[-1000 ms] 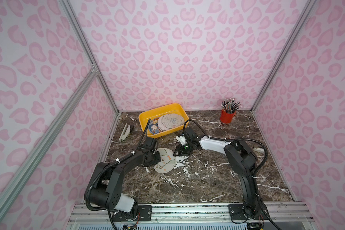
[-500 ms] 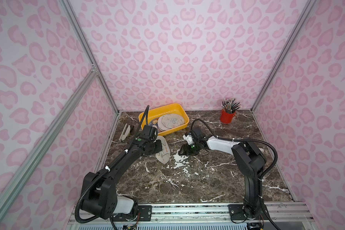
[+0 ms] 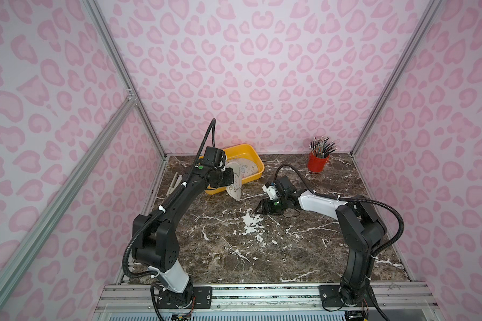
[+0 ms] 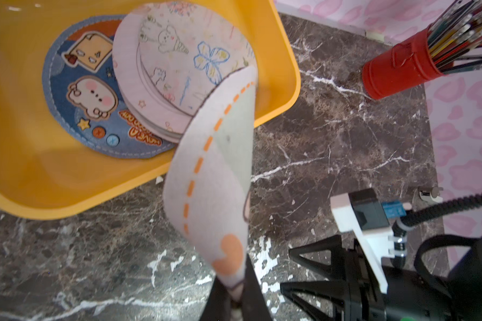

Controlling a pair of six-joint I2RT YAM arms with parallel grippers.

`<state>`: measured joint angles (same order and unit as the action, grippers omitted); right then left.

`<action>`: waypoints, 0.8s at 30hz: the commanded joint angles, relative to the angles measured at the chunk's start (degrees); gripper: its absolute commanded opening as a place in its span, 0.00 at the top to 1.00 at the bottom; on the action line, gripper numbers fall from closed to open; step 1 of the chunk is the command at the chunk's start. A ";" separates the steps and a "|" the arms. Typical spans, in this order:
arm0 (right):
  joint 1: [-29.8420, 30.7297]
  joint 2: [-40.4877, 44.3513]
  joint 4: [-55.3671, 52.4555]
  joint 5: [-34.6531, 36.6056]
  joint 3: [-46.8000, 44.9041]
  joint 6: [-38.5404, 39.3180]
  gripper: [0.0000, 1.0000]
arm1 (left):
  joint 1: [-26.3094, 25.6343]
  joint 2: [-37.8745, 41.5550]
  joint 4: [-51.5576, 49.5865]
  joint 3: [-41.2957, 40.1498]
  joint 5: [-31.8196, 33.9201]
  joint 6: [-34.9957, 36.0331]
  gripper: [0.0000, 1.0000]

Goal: Put the coasters into the storage box
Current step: Place the coaster in the storage box.

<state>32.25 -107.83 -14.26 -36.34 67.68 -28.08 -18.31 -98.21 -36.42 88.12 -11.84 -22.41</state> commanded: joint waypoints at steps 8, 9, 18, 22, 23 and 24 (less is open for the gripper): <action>-3.31 3.48 1.26 -0.49 -3.63 -0.66 0.35 | 1.27 -16.31 3.06 18.76 -5.75 2.51 0.98; -3.58 3.64 1.33 -0.45 -3.88 -0.66 0.35 | 1.57 -17.86 3.54 20.02 -6.17 2.39 0.98; -5.60 3.90 1.43 -0.75 -5.00 -0.50 0.35 | 6.27 -31.40 5.05 30.77 -7.75 1.14 0.98; -6.17 4.03 1.47 -0.88 -5.27 -0.40 0.35 | 8.40 -34.71 2.73 32.48 -5.20 2.05 0.97; -6.31 4.19 1.52 -0.93 -5.36 -0.40 0.35 | 8.76 -34.82 2.06 32.31 -3.49 2.27 0.94; -6.44 4.28 1.52 -0.95 -5.37 -0.40 0.35 | 9.04 -34.78 1.51 32.21 -2.59 2.43 0.90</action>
<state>26.06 -103.85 -13.21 -37.15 62.65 -28.86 -9.87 -132.86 -33.87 119.68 -17.47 -21.02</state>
